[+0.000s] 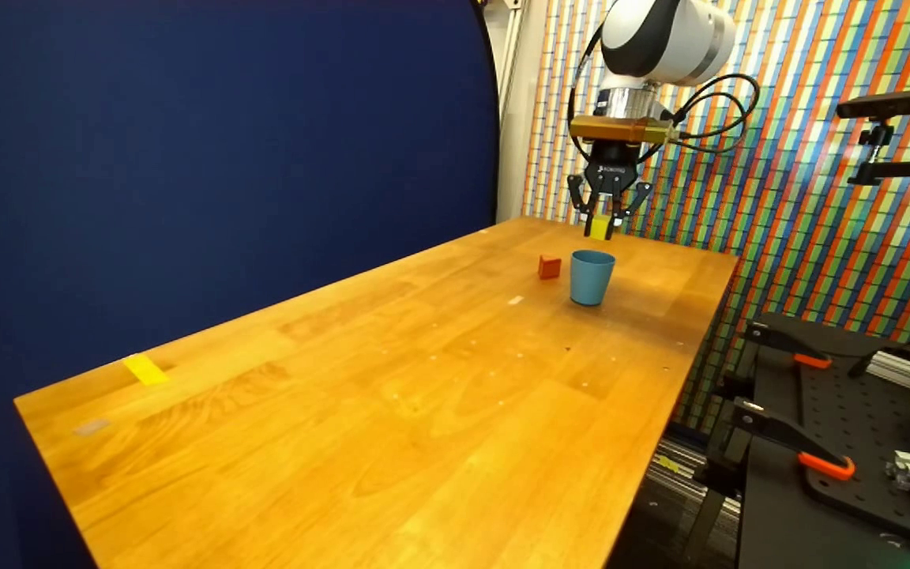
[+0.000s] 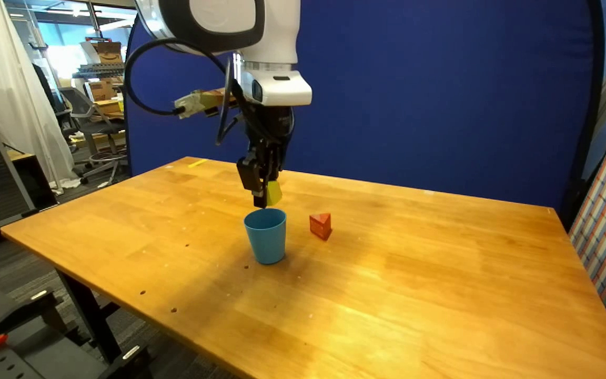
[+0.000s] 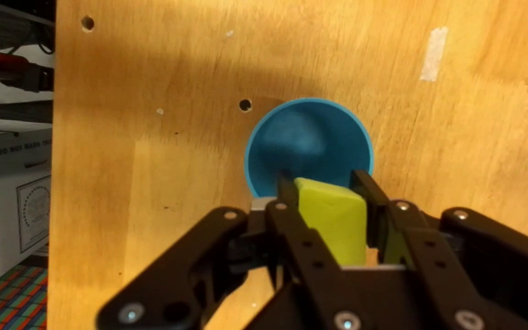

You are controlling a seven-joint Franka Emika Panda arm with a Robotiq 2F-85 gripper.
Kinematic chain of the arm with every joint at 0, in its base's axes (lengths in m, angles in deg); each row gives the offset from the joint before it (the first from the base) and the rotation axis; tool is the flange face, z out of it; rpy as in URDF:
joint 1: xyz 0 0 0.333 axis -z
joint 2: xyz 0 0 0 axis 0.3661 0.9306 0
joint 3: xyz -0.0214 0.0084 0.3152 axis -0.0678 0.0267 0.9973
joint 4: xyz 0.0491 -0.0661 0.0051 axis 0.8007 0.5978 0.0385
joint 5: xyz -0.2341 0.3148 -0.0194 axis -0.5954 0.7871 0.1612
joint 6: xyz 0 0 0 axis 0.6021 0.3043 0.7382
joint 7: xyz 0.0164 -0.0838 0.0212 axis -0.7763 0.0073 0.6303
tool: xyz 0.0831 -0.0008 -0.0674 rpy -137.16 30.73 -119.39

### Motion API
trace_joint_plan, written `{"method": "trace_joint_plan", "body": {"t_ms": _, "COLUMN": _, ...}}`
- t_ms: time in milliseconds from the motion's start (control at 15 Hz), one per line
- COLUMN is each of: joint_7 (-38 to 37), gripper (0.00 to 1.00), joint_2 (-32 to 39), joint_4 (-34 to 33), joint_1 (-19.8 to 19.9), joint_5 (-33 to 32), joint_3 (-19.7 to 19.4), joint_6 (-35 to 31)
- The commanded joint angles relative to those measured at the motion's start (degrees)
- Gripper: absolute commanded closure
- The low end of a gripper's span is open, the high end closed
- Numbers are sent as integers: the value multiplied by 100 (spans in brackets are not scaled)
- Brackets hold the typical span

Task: Put the yellow block in the cup

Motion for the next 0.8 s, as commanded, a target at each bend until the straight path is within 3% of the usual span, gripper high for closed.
{"method": "trace_joint_plan", "body": {"t_ms": 0, "joint_7": 258, "gripper": 34, "joint_2": 291, "joint_4": -304, "joint_1": 56, "joint_5": 345, "joint_3": 72, "joint_6": 83}}
{"method": "trace_joint_plan", "body": {"t_ms": 133, "joint_7": 436, "gripper": 19, "joint_2": 296, "joint_4": -254, "joint_1": 75, "joint_5": 581, "joint_3": 118, "joint_6": 98}}
{"method": "trace_joint_plan", "body": {"t_ms": 333, "joint_7": 1388, "gripper": 0, "joint_2": 28, "joint_4": -175, "joint_1": 101, "joint_5": 1047, "joint_3": 309, "joint_6": 417}}
{"method": "trace_joint_plan", "body": {"t_ms": 533, "joint_7": 1706, "gripper": 0, "joint_2": -275, "joint_4": -265, "joint_1": -108, "joint_5": 787, "joint_3": 402, "joint_6": 1115}}
{"method": "trace_joint_plan", "body": {"t_ms": 733, "joint_7": 1788, "gripper": 0, "joint_2": -452, "joint_4": -746, "joint_1": -290, "joint_5": 557, "joint_3": 553, "joint_6": 2333}}
